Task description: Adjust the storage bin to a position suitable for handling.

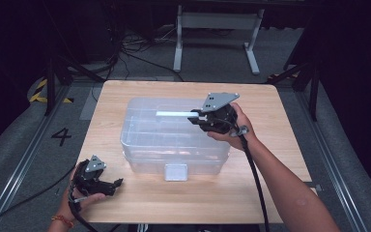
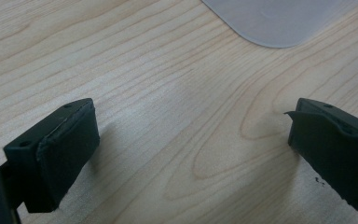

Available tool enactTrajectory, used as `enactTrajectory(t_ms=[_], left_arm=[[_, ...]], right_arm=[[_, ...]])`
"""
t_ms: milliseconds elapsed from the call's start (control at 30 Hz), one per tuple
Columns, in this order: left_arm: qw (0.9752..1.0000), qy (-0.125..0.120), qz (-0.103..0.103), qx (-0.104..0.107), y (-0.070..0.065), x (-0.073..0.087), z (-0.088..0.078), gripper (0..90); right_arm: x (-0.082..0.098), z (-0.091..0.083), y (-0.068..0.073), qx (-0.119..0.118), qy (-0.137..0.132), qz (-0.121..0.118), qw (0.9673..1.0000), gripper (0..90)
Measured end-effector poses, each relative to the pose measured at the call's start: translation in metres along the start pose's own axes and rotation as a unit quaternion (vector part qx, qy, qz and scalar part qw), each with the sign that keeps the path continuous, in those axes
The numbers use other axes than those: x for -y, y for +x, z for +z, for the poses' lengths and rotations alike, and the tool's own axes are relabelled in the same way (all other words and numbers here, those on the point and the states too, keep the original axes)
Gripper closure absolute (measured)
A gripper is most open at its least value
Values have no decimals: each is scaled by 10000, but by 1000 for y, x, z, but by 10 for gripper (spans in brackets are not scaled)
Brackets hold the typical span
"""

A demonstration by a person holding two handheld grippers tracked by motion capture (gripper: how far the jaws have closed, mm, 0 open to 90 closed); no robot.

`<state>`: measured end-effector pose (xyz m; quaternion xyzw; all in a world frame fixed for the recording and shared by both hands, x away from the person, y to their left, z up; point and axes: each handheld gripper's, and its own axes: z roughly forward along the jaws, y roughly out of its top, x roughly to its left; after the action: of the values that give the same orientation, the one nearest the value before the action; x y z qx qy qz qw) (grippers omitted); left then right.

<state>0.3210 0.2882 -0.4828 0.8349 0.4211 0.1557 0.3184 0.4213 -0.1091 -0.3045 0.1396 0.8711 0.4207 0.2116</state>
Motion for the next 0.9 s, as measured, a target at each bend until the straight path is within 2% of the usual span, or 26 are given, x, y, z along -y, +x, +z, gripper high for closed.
enactTrajectory(t_ms=[133,267,400,567,633,667,767,800,900], left_arm=[[10000,1,-28,-13,0,0,0,23],[10000,17,-5,-37,1,-2,1,23],[10000,17,53,14,2,-3,2,21],[9994,330,-3,-42,1,-12,2,35],[9992,392,-11,9,-2,-14,0,99],[9992,384,61,12,-2,-15,-1,137],[9993,344,51,-101,-2,-16,-2,193],[9995,237,139,-165,-1,-17,-4,224],[9999,-78,81,-114,0,-21,-14,246]], right_arm=[[0,0,0,-10,15,-26,10000,736],[-1,0,-2,5,33,-150,9999,739],[-3,1,-4,-6,71,-161,9998,740],[-7,0,-9,-45,106,-114,9999,740],[-9,1,-13,-88,78,-57,9999,738],[-9,1,-14,-88,59,-22,9999,738],[-11,1,-20,-142,40,46,9999,736],[-12,1,-20,-158,55,50,9998,736],[-13,1,-22,-181,85,35,9998,736]])
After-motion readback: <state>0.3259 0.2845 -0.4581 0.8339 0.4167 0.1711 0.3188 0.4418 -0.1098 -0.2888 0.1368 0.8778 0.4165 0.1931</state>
